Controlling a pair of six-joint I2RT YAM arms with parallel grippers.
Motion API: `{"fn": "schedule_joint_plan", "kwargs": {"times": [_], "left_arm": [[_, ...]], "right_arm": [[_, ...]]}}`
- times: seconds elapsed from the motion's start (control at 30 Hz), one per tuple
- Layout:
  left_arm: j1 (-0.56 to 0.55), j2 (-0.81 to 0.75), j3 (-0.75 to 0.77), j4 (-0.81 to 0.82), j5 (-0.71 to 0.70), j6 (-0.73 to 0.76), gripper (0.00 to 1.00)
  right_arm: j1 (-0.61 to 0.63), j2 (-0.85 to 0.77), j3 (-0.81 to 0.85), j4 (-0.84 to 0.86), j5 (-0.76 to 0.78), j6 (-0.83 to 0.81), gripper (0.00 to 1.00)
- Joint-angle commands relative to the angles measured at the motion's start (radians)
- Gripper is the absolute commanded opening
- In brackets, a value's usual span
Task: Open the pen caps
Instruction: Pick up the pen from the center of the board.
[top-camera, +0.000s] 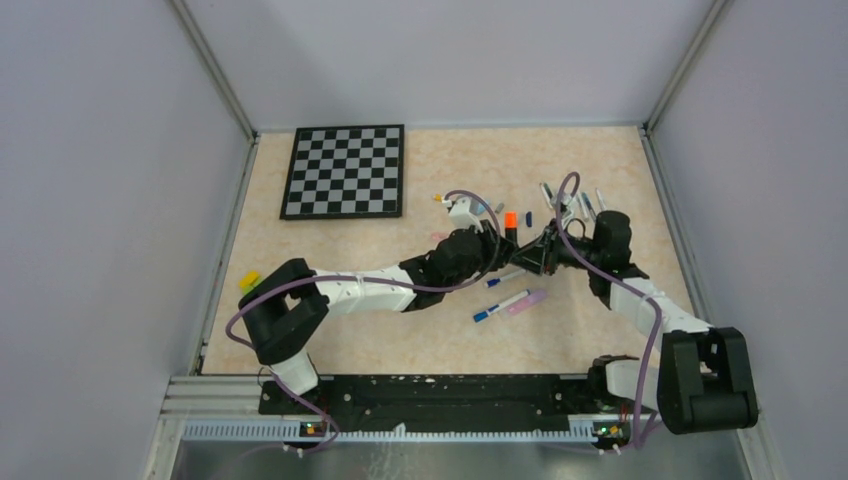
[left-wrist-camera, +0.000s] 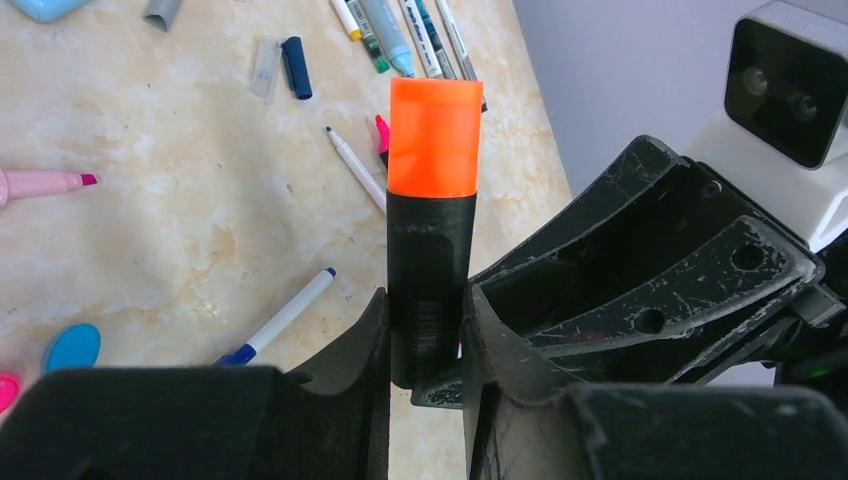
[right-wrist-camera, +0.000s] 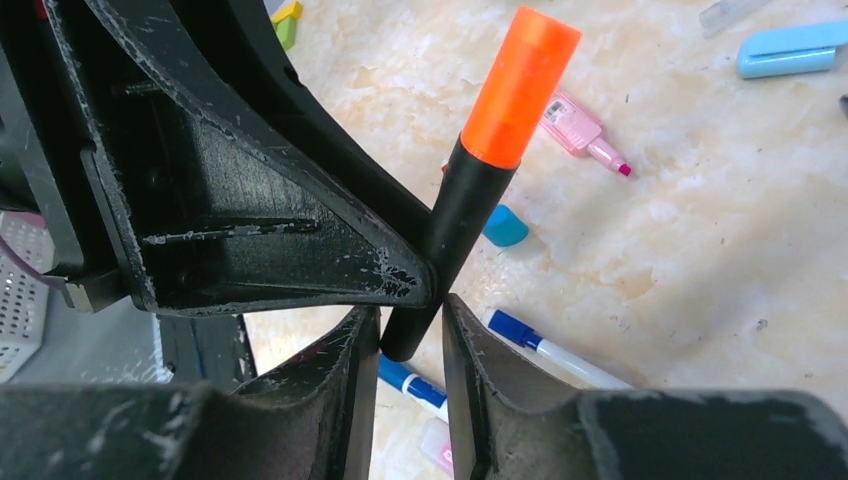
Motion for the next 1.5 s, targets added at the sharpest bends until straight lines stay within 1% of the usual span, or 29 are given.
{"fn": "schedule_joint_plan", "kwargs": {"times": [0.0, 0.07, 0.17, 0.2, 0.27, 0.3, 0.37, 0.4, 0.47, 0.57, 0.6, 0.63, 0.7, 0.73, 0.77, 0.83, 0.9, 1.03, 1.1, 1.17, 1.3, 1.47], "left_arm": [[-0.010, -0.004, 0.032, 0.076, -0.002, -0.027, 0.00], [-0.012, -0.004, 0.031, 0.087, 0.006, -0.033, 0.00], [-0.013, -0.005, 0.025, 0.103, 0.020, -0.043, 0.00], [-0.013, -0.007, 0.021, 0.110, 0.022, -0.044, 0.00], [-0.014, -0.016, 0.011, 0.124, 0.026, -0.041, 0.00], [-0.014, -0.022, 0.005, 0.130, 0.024, -0.037, 0.02], [-0.014, -0.036, -0.005, 0.135, 0.021, -0.016, 0.14], [-0.014, -0.046, -0.015, 0.139, 0.020, -0.003, 0.24], [-0.013, -0.075, -0.044, 0.166, 0.013, 0.039, 0.38], [-0.010, -0.138, -0.122, 0.240, -0.008, 0.114, 0.63], [-0.007, -0.167, -0.154, 0.263, -0.009, 0.151, 0.71], [-0.005, -0.193, -0.188, 0.297, 0.006, 0.210, 0.76], [-0.002, -0.255, -0.257, 0.363, 0.060, 0.332, 0.91], [-0.001, -0.288, -0.290, 0.392, 0.086, 0.385, 0.97], [0.001, -0.331, -0.323, 0.420, 0.113, 0.445, 0.99], [0.016, -0.389, -0.394, 0.456, 0.185, 0.504, 0.99], [0.039, -0.436, -0.433, 0.459, 0.261, 0.516, 0.99], [0.114, -0.494, -0.471, 0.453, 0.511, 0.501, 0.99], [0.149, -0.503, -0.474, 0.461, 0.609, 0.478, 0.99], [0.178, -0.497, -0.464, 0.459, 0.692, 0.459, 0.99], [0.213, -0.452, -0.417, 0.435, 0.763, 0.405, 0.99], [0.220, -0.338, -0.376, 0.540, 0.838, 0.324, 0.99]], "right_arm": [[0.025, -0.011, -0.007, 0.090, 0.069, 0.045, 0.26], [0.026, -0.010, -0.010, 0.102, 0.079, 0.054, 0.20], [0.027, -0.012, -0.011, 0.121, 0.084, 0.065, 0.06], [0.026, -0.016, -0.010, 0.121, 0.085, 0.064, 0.03], [0.026, -0.024, -0.005, 0.115, 0.088, 0.053, 0.00], [0.027, -0.027, 0.000, 0.105, 0.086, 0.043, 0.00], [0.026, -0.031, 0.010, 0.082, 0.074, 0.021, 0.00], [0.026, -0.030, 0.016, 0.072, 0.064, 0.012, 0.00], [0.027, -0.029, 0.036, 0.032, 0.035, -0.022, 0.00], [0.026, -0.027, 0.062, -0.029, -0.009, -0.083, 0.00], [0.027, -0.026, 0.070, -0.052, -0.022, -0.107, 0.00], [0.026, -0.025, 0.079, -0.070, -0.038, -0.133, 0.00], [0.027, -0.022, 0.100, -0.129, -0.076, -0.189, 0.00], [0.027, -0.022, 0.111, -0.171, -0.089, -0.236, 0.00], [0.026, -0.018, 0.128, -0.208, -0.101, -0.271, 0.00], [0.027, -0.017, 0.147, -0.277, -0.130, -0.341, 0.00], [0.027, -0.017, 0.159, -0.336, -0.165, -0.394, 0.00], [0.026, -0.019, 0.181, -0.455, -0.239, -0.505, 0.00], [0.026, -0.020, 0.187, -0.501, -0.268, -0.559, 0.00], [0.028, -0.020, 0.188, -0.529, -0.294, -0.593, 0.00], [0.036, -0.017, 0.187, -0.567, -0.331, -0.639, 0.00], [0.055, 0.001, 0.198, -0.618, -0.347, -0.689, 0.00]]}}
